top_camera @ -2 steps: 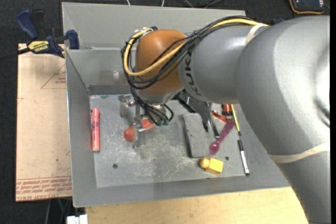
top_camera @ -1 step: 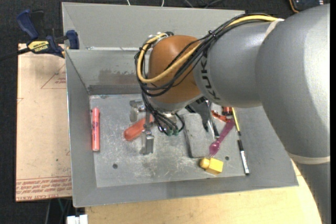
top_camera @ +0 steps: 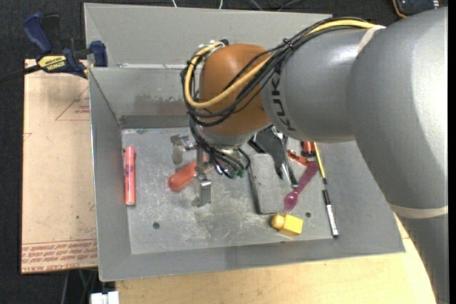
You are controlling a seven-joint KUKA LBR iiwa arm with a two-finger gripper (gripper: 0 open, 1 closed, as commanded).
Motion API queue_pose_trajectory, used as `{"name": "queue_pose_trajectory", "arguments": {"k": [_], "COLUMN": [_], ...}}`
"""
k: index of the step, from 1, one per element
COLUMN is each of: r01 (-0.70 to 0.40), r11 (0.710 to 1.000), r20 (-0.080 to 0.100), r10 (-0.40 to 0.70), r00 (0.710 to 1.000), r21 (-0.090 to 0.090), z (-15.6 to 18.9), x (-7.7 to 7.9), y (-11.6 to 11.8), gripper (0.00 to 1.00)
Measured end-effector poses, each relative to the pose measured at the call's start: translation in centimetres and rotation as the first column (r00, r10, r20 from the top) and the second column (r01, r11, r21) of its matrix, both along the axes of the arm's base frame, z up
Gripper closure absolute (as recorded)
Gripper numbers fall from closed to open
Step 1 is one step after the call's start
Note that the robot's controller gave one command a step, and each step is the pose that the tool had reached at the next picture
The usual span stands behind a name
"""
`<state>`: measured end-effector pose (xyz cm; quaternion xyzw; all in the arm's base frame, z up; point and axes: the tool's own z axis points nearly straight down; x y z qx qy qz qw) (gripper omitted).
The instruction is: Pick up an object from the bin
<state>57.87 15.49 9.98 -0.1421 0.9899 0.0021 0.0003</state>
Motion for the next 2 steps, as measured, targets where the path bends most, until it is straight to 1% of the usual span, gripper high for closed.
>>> {"name": "queue_pose_trajectory", "arguments": {"k": [1,2], "r01": [0.054,0.012], "r11": [0.999,1.000], "r20": [0.004,0.007], "r10": [-0.054,-0.012], "r00": [0.999,1.000], "r21": [0.002,0.006], "z": [-2.96,-2.88], "x": [1.63,1.51], "y": [-1.90,-2.25], "gripper": [0.00,1.00]}}
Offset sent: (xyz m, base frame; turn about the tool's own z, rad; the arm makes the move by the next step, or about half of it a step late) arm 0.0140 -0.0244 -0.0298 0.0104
